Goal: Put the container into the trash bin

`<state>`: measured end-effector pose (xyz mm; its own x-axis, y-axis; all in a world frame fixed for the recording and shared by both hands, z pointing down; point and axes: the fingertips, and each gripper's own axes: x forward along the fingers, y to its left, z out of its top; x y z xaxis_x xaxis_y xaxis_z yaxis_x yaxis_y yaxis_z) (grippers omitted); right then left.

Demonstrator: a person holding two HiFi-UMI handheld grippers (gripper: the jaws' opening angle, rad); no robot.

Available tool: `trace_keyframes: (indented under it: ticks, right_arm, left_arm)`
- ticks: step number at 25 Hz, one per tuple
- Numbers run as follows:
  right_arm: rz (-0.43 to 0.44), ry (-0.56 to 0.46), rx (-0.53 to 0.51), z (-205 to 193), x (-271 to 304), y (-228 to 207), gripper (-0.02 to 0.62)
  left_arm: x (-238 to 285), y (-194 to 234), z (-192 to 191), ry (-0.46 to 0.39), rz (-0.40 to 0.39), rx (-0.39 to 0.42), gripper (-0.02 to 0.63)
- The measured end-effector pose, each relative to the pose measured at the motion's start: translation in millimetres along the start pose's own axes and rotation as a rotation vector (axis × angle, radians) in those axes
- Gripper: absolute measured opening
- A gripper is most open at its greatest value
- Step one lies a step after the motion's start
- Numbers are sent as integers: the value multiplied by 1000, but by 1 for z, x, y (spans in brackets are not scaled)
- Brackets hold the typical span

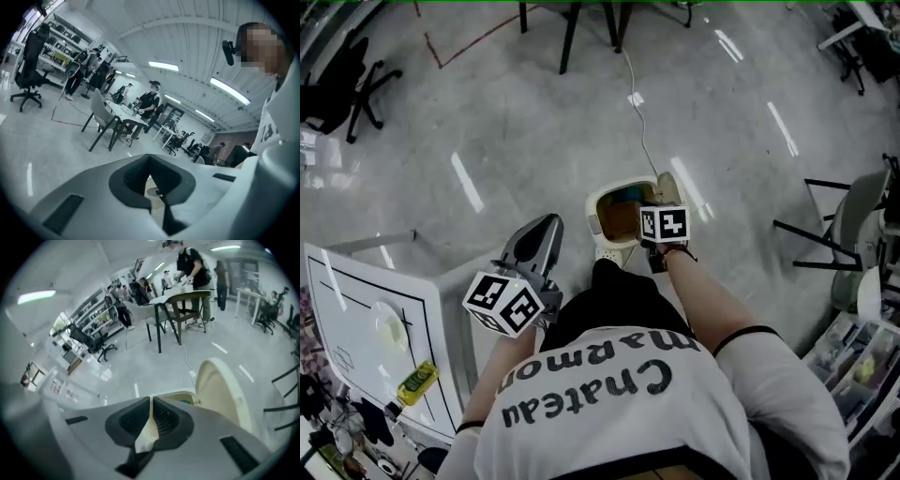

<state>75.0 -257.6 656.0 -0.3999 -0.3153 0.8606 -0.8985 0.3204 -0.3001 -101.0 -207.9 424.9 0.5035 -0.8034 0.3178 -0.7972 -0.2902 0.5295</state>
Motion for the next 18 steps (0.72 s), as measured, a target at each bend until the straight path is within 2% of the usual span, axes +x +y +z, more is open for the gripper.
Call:
trace_keyframes:
  ticks: [3, 6, 8, 11, 15, 18]
  right_arm:
    - [88, -150, 107, 26, -56, 26, 40]
    - [245, -328, 195, 46, -122, 65, 40]
    - [310, -424, 219, 56, -163, 86, 40]
    - [329, -510, 201, 67, -215, 110, 40]
    - [314, -628, 160, 77, -282, 140, 40]
    - [350, -791, 103, 85, -343, 165, 40]
  left_arm:
    - [-21, -24, 15, 6, -12, 132, 23]
    - [-51, -55, 31, -25, -66, 184, 23]
    - [-71, -74, 45, -62, -95, 232, 23]
    - [-97, -97, 70, -122, -107, 315, 23]
    - [-130, -117, 91, -197, -96, 346, 23]
    - [-151, -133, 98, -237, -115, 347, 23]
